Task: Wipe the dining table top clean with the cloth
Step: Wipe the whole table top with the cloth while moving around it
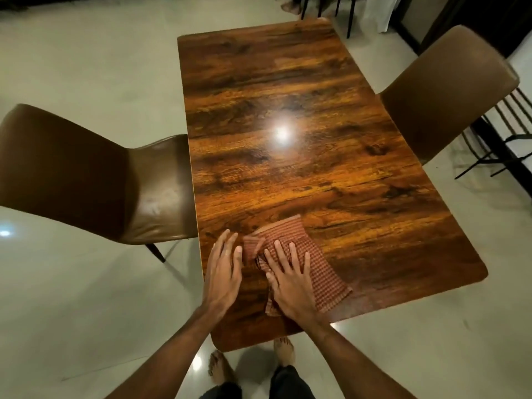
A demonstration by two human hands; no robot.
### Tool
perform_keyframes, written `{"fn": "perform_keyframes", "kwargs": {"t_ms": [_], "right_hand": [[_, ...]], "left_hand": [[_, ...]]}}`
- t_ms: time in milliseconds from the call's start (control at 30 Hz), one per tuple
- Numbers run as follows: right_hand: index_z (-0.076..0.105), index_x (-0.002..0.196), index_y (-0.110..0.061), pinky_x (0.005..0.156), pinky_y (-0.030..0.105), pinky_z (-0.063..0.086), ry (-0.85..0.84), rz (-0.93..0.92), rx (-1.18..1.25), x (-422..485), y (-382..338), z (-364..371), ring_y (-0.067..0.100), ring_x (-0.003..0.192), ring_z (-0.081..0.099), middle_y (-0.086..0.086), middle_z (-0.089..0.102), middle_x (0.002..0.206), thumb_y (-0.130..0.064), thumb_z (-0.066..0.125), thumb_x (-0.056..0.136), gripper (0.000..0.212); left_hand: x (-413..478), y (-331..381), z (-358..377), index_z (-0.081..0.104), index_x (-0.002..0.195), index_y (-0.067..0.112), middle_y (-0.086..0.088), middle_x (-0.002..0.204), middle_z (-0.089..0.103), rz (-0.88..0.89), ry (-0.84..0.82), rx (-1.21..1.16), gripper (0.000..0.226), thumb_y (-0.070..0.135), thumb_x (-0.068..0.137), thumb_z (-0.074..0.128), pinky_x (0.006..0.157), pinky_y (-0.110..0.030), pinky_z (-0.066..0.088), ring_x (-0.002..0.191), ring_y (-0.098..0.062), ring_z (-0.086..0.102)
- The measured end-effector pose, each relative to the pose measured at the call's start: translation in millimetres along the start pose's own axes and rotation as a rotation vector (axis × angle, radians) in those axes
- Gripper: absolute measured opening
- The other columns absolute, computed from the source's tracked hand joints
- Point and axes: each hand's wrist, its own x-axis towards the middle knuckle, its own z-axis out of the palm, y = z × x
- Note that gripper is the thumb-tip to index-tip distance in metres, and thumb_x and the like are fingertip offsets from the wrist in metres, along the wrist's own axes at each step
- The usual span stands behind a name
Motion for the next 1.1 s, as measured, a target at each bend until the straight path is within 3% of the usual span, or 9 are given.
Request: {"fn": "perform_keyframes", "kwargs": {"t_ms": [100, 200, 400, 567, 667, 767, 867, 967, 1100], "right_hand": [[0.005, 0.164, -0.040, 0.124, 0.064, -0.001, 0.021, 0.110, 0.018, 41.8, 12.9, -5.9, 0.029, 0.160, -0.001, -0.006, -0.009, 0.173, -0.050, 0.017, 0.108, 0.058], [0.006, 0.164, -0.037, 0.122, 0.069, -0.004, 0.031, 0.285, 0.075, 79.9, -5.7, -16.0, 0.037, 0.159, -0.003, 0.000, -0.004, 0.174, -0.047, 0.021, 0.110, 0.058], [-0.004, 0.162, -0.045, 0.123, 0.067, -0.002, 0.006, 0.035, 0.030, 142.8, -89.0, 0.7, 0.029, 0.159, -0.009, -0.009, -0.014, 0.173, -0.050, 0.016, 0.109, 0.057], [0.003, 0.164, -0.039, 0.121, 0.070, -0.001, 0.086, 0.552, 0.084, 236.7, -119.5, -28.3, 0.037, 0.159, -0.006, 0.000, -0.004, 0.174, -0.048, 0.021, 0.110, 0.058], [-0.007, 0.163, -0.036, 0.121, 0.070, -0.005, 0.066, 0.442, 0.050, 263.2, -184.2, -18.4, 0.040, 0.158, -0.006, 0.004, -0.009, 0.173, -0.050, 0.020, 0.109, 0.062], [-0.016, 0.160, -0.040, 0.124, 0.065, -0.003, 0.024, 0.276, -0.041, 271.2, -180.4, -16.0, 0.032, 0.159, -0.010, -0.002, -0.019, 0.171, -0.051, 0.017, 0.109, 0.061], [-0.004, 0.162, -0.042, 0.125, 0.062, 0.000, 0.057, 0.478, 0.031, 283.0, -145.8, -33.4, 0.026, 0.160, -0.007, -0.006, -0.009, 0.173, -0.048, 0.017, 0.110, 0.057], [0.003, 0.164, -0.037, 0.122, 0.069, 0.001, 0.115, 0.673, 0.128, 310.9, -157.4, -40.9, 0.034, 0.159, -0.006, 0.000, -0.002, 0.174, -0.047, 0.019, 0.109, 0.058], [0.010, 0.165, -0.035, 0.121, 0.071, 0.004, 0.071, 0.504, 0.101, 371.4, -203.2, -42.4, 0.040, 0.158, 0.009, 0.004, 0.005, 0.174, -0.050, 0.006, 0.105, 0.062]], "left_hand": [[23.4, -10.7, -13.4, 0.041, 0.152, 0.026, 0.010, 0.164, 0.027, -0.001, 0.009, 0.003, 0.051, 0.046, 0.107, 0.031, 0.121, -0.047, 0.031, 0.149, -0.009, 0.027], [48.9, -26.7, -30.2, 0.041, 0.152, 0.027, 0.011, 0.163, 0.027, -0.014, 0.016, -0.014, 0.052, 0.049, 0.106, 0.030, 0.121, -0.043, 0.032, 0.149, -0.008, 0.027], [114.5, -72.6, -69.0, 0.038, 0.152, 0.026, 0.008, 0.162, 0.029, 0.057, -0.056, -0.054, 0.049, 0.044, 0.107, 0.030, 0.122, -0.044, 0.029, 0.149, -0.008, 0.027], [182.0, -106.3, -112.9, 0.042, 0.151, 0.026, 0.009, 0.162, 0.030, 0.102, -0.086, -0.095, 0.050, 0.045, 0.107, 0.030, 0.123, -0.043, 0.029, 0.148, -0.003, 0.025], [218.2, -112.4, -140.4, 0.044, 0.150, 0.023, 0.006, 0.162, 0.032, 0.153, -0.112, -0.088, 0.047, 0.040, 0.107, 0.034, 0.122, -0.044, 0.030, 0.148, -0.005, 0.027], [248.5, -110.9, -166.5, 0.045, 0.150, 0.021, 0.005, 0.161, 0.033, 0.188, -0.125, -0.085, 0.046, 0.036, 0.107, 0.036, 0.121, -0.046, 0.030, 0.149, -0.010, 0.029], [279.7, -109.7, -190.6, 0.045, 0.149, 0.020, 0.004, 0.162, 0.032, 0.244, -0.148, -0.055, 0.046, 0.036, 0.107, 0.036, 0.123, -0.046, 0.027, 0.150, -0.011, 0.027], [314.0, -107.3, -205.9, 0.047, 0.148, 0.018, 0.002, 0.162, 0.033, 0.269, -0.164, -0.034, 0.047, 0.036, 0.106, 0.036, 0.123, -0.047, 0.025, 0.151, -0.014, 0.027], [358.5, -109.6, -216.4, 0.045, 0.149, 0.021, 0.003, 0.162, 0.032, 0.278, -0.157, 0.055, 0.050, 0.041, 0.105, 0.034, 0.125, -0.044, 0.022, 0.151, -0.014, 0.027]]}}
